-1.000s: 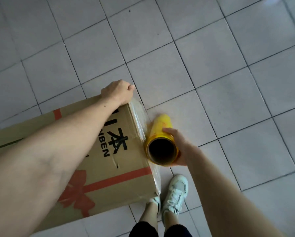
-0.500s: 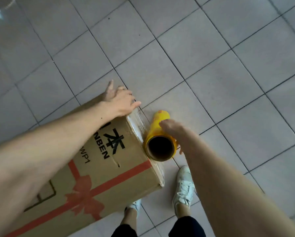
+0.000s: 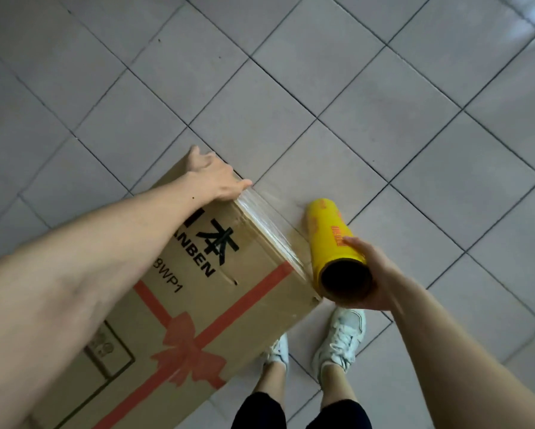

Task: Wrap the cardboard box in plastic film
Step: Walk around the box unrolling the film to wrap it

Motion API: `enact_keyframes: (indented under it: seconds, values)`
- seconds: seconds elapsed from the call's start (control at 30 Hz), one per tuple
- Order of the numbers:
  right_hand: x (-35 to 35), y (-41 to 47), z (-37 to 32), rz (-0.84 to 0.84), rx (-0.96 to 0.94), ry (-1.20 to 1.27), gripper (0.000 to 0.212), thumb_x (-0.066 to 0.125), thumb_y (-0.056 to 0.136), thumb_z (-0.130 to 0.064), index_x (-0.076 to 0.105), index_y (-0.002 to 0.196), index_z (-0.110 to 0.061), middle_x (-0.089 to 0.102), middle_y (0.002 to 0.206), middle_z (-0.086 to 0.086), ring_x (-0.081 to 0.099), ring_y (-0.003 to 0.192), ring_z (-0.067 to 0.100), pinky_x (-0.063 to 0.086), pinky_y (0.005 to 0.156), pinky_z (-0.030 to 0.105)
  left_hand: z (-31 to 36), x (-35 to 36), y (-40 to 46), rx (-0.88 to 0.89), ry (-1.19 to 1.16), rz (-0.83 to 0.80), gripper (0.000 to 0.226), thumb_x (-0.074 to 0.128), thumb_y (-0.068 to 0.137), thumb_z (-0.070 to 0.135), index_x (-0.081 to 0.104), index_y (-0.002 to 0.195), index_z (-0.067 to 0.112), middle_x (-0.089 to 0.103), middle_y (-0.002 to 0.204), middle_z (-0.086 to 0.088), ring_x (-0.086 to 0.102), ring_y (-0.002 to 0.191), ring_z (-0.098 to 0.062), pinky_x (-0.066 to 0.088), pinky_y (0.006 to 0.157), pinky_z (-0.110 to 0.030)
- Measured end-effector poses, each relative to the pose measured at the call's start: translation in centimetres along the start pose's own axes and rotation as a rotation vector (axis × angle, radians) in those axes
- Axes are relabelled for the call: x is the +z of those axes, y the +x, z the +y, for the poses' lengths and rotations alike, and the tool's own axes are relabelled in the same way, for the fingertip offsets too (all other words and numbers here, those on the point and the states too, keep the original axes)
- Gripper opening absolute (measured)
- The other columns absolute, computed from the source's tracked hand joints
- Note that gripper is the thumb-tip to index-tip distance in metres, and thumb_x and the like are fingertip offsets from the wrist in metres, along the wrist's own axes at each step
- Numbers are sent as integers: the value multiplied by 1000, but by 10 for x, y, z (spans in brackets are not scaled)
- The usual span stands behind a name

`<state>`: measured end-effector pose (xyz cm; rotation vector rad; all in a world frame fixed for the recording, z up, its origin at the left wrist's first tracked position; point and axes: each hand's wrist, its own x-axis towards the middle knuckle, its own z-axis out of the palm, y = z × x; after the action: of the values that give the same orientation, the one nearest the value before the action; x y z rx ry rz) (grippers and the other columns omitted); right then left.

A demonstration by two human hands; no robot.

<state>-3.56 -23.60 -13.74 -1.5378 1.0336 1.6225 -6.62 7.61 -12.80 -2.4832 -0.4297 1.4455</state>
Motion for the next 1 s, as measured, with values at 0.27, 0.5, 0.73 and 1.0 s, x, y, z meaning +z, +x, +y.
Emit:
enact_keyframes:
  seconds: [0.27,0.5,0.73,1.0]
  values:
    - [10,-24,-29,170,-166,-466,52,59,90,-42,51,130,-10,59,122,22,61,108,41,50,93,53,28,-7,-9,67,131,-111,86,9,90,76,52,141,20,45,150,-14,33,142,-33,10,115,-59]
    - [55,-26,-53,221,-348,-1082,73,40,92,-68,43,144,-17,44,148,6,40,138,30,35,110,41,91,30,5,220,-32,-293,84,8,85,73,29,154,30,20,162,3,19,149,-22,13,120,-50]
    - [-27,-16,25,56,-117,-307,82,79,62,-62,51,120,-10,67,100,20,70,84,39,58,74,55,102,18,-10,122,-26,-295,73,18,98,64,30,154,18,19,163,-6,20,149,-26,15,120,-44]
    - [-20,27,174,-248,81,621,73,60,77,-66,50,127,-15,68,111,22,67,99,40,54,76,57,119,14,-37,130,14,-270,66,21,103,55,26,155,15,18,163,-10,19,149,-28,16,119,-42]
